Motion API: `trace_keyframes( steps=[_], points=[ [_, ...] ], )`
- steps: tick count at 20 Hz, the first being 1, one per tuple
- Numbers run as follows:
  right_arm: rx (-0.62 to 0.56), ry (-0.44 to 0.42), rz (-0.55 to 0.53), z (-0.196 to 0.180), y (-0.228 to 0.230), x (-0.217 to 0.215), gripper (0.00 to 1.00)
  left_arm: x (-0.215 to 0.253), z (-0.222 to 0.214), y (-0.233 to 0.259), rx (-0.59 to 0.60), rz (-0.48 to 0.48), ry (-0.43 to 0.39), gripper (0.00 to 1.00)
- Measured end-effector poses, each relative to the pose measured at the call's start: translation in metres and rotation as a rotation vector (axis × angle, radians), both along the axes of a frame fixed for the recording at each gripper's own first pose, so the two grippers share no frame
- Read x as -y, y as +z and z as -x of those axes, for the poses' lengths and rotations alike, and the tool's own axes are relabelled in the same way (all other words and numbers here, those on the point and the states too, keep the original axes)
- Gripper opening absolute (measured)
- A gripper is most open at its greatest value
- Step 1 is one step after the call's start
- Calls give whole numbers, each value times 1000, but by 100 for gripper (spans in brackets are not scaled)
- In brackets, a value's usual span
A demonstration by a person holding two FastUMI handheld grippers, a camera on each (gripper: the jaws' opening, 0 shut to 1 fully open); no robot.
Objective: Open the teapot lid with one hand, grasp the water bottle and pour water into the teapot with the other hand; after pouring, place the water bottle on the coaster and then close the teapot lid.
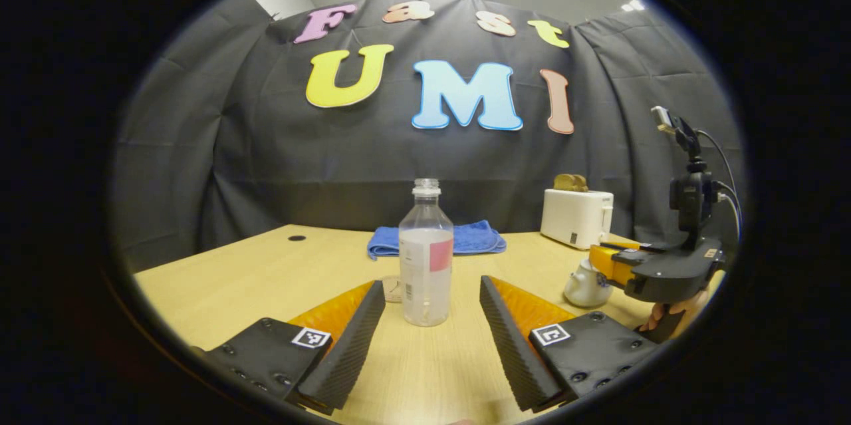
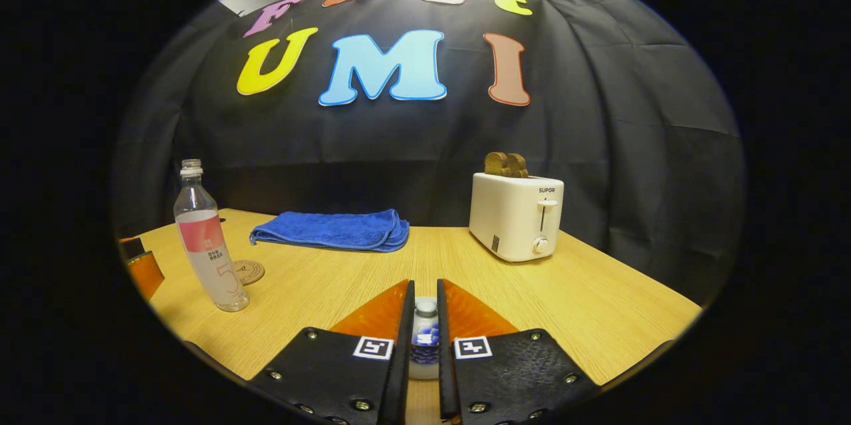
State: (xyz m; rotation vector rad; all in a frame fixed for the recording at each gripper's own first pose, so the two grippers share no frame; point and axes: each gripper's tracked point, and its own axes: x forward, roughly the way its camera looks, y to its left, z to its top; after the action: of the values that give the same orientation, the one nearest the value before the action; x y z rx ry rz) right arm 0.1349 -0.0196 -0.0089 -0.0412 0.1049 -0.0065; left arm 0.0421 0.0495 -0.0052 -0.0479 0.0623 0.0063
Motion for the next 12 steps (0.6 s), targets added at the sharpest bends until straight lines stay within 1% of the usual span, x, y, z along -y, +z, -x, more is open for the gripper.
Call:
trace_keyframes(
  steps=[1,2,3,8,12],
  points=[
    [-3,0,9,0,-1,0,19,1,1,1,2,-8,-2,100],
    [-7,-4,10,8,0,1,19,1,1,1,4,-17,-3,100],
    [-3,-15,14,1,6,2,5,0,2,2,6,-26,-2,100],
    [13,-4,-3,-3,1,1,5,0,1,-3,-2,-3,-5,100],
    [43,6,-12,0,10,0,5,-2,0,-6,-3,-10,3,100]
  ],
)
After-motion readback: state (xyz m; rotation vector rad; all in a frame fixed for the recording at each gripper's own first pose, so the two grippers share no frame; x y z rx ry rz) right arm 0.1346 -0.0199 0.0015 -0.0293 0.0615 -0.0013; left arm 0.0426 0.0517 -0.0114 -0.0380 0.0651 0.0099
